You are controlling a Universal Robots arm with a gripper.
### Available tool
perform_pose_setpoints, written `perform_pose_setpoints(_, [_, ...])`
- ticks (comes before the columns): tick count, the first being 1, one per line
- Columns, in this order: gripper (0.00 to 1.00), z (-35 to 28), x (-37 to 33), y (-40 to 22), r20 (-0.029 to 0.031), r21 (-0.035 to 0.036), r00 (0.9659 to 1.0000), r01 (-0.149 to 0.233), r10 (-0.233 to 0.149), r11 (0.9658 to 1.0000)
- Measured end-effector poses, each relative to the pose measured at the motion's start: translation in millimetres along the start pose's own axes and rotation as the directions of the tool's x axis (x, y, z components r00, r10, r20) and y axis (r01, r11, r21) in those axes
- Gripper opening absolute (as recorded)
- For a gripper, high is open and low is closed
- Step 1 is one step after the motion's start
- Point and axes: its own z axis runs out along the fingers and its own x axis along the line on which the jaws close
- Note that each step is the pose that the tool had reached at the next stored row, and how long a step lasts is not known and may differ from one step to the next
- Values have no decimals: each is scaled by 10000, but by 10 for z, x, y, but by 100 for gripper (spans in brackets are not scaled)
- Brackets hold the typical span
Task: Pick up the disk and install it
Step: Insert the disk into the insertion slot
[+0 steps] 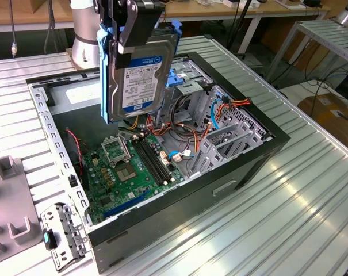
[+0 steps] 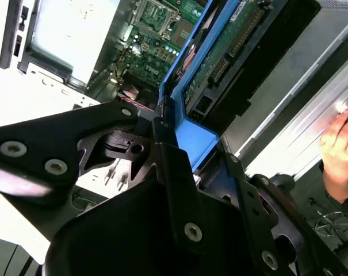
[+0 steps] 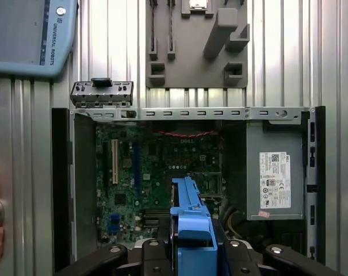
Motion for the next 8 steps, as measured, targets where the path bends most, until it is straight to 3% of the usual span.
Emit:
perform_pose_setpoints(4, [37, 2, 41, -113, -8, -1, 10000, -1, 1, 10000])
perform_pose_setpoints(8, [37, 4, 50, -281, -8, -2, 10000, -1, 1, 10000])
